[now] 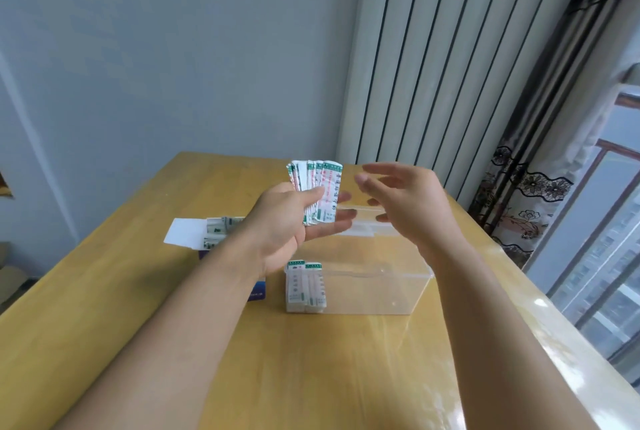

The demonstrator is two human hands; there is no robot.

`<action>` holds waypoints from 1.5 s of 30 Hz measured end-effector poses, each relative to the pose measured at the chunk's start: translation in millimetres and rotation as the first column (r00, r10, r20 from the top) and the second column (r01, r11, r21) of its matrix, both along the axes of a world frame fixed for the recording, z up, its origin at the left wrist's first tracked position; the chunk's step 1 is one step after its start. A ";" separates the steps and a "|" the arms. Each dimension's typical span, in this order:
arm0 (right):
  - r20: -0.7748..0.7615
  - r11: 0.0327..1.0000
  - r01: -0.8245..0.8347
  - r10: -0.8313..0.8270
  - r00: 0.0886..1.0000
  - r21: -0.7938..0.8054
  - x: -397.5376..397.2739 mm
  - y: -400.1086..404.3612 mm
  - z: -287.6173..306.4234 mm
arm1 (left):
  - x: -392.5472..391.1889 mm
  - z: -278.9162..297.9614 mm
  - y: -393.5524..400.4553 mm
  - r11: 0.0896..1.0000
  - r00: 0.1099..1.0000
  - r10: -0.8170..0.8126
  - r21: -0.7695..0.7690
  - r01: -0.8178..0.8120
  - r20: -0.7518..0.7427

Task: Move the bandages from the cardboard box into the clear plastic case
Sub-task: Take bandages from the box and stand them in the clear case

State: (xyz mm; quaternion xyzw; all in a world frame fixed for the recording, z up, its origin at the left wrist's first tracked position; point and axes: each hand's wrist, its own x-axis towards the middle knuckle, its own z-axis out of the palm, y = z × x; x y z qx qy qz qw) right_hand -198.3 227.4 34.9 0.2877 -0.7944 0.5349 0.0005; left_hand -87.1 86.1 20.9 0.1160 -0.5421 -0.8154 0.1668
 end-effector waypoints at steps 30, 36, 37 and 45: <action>0.281 0.966 -0.158 0.212 0.936 -0.204 -2.1 -19.1 -12.8 | -8.9 -9.9 -2.3 0.990 0.991 0.112 -0.097 -0.104 0.079; 0.352 0.952 -0.218 0.284 0.892 -0.216 4.3 -22.4 -14.4 | -10.2 -12.2 -3.4 0.985 0.988 0.139 -0.114 -0.131 0.065; 0.344 0.953 -0.213 0.279 0.897 -0.217 4.7 -23.0 -14.4 | -9.7 -12.3 -4.2 0.985 0.988 0.139 -0.117 -0.131 0.068; 0.253 0.992 -0.112 0.122 0.960 -0.054 -9.3 -16.4 -15.9 | -7.0 -2.6 -12.3 0.911 0.924 0.375 -0.155 -0.382 -0.073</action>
